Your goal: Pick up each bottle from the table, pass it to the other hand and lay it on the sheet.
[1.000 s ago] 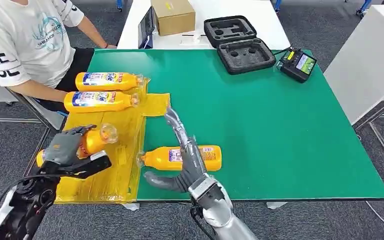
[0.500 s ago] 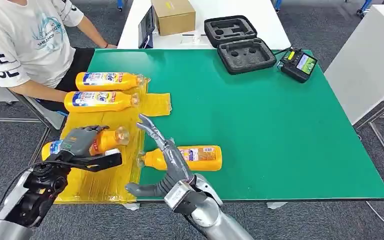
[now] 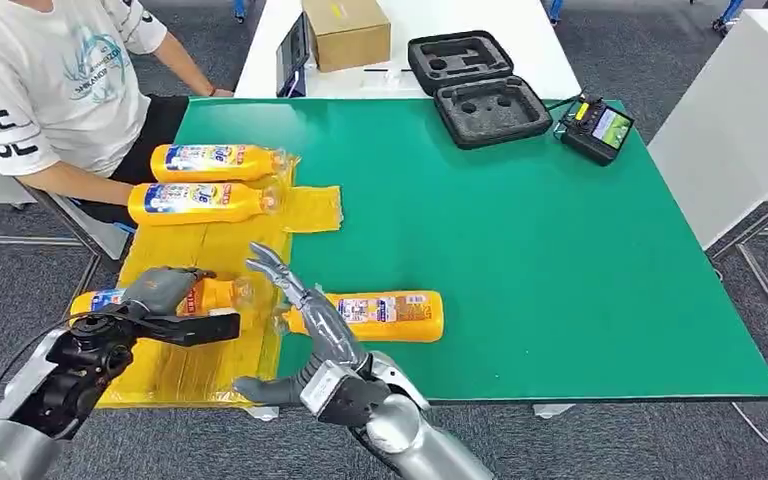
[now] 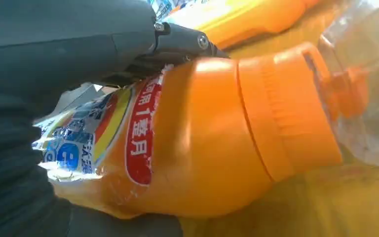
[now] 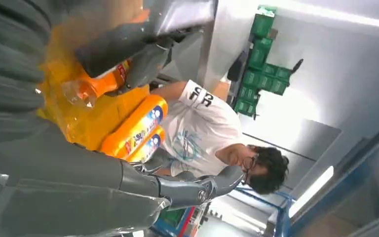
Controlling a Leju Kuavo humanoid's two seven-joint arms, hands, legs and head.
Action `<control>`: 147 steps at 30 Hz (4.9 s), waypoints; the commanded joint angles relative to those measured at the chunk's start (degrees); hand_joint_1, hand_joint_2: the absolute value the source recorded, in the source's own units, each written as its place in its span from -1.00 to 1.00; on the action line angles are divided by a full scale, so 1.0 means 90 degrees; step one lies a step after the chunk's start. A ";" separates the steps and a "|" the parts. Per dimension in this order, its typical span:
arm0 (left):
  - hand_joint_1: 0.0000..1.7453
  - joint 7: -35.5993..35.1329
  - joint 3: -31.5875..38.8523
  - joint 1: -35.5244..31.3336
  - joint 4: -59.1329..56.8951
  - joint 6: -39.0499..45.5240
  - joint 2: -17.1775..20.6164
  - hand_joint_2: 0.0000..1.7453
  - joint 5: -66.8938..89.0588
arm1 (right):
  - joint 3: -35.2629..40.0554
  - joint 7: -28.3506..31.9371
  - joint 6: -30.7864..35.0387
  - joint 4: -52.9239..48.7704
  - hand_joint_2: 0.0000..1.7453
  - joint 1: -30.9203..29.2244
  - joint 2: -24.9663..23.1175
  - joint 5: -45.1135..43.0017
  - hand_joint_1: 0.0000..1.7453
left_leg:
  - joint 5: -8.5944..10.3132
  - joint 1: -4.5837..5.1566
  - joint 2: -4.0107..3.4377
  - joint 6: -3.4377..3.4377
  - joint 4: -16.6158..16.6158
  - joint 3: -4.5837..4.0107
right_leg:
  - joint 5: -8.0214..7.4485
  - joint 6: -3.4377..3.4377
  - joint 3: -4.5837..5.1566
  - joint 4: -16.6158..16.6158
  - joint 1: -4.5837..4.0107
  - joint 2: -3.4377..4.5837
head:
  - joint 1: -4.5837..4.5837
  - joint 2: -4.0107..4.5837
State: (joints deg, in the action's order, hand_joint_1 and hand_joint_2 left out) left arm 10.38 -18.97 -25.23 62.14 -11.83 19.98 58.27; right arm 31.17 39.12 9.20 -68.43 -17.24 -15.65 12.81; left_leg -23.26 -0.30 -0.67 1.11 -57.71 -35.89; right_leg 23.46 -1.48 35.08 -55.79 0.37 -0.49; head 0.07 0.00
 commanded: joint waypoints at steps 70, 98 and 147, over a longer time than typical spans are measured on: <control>-1.00 0.3291 0.2932 0.2517 0.2917 0.5252 -0.1825 1.00 -0.5218 | 0.0438 -0.2828 0.0036 0.1948 1.00 -0.1499 0.1154 0.3578 -1.00 | -0.0009 0.0001 -0.0010 -0.0005 0.0008 0.0042 | 0.0005 0.0000 -0.0037 0.0010 0.0004 0.0018 | 0.0002 0.0000; -1.00 0.3291 0.3491 0.3312 0.3289 0.4824 -0.2123 1.00 -0.5391 | 0.0054 -0.3147 -0.0136 0.3218 1.00 -0.1837 0.1029 0.4087 -1.00 | -0.0006 -0.0001 0.0004 -0.0007 0.0004 0.0022 | 0.0006 0.0002 -0.0023 0.0005 0.0001 0.0002 | 0.0000 0.0000; -1.00 0.3272 0.3696 0.3565 0.3503 0.4080 -0.2439 1.00 -0.5752 | -0.1313 -0.0614 0.0049 0.2518 1.00 -0.1351 0.0526 0.1428 1.00 | -0.0013 -0.0006 0.0002 -0.0011 0.0002 0.0030 | 0.0011 0.0004 -0.0027 0.0002 -0.0011 0.0005 | 0.0002 0.0000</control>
State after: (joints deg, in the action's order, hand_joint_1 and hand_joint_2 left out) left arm 40.02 13.27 6.22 93.48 26.05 -0.68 8.59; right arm 22.21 29.47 8.52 -44.33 -29.19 -9.55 29.90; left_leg -23.30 -0.35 -0.69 1.04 -57.71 -35.81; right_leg 23.49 -1.45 35.02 -55.77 0.26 -0.48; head 0.09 0.00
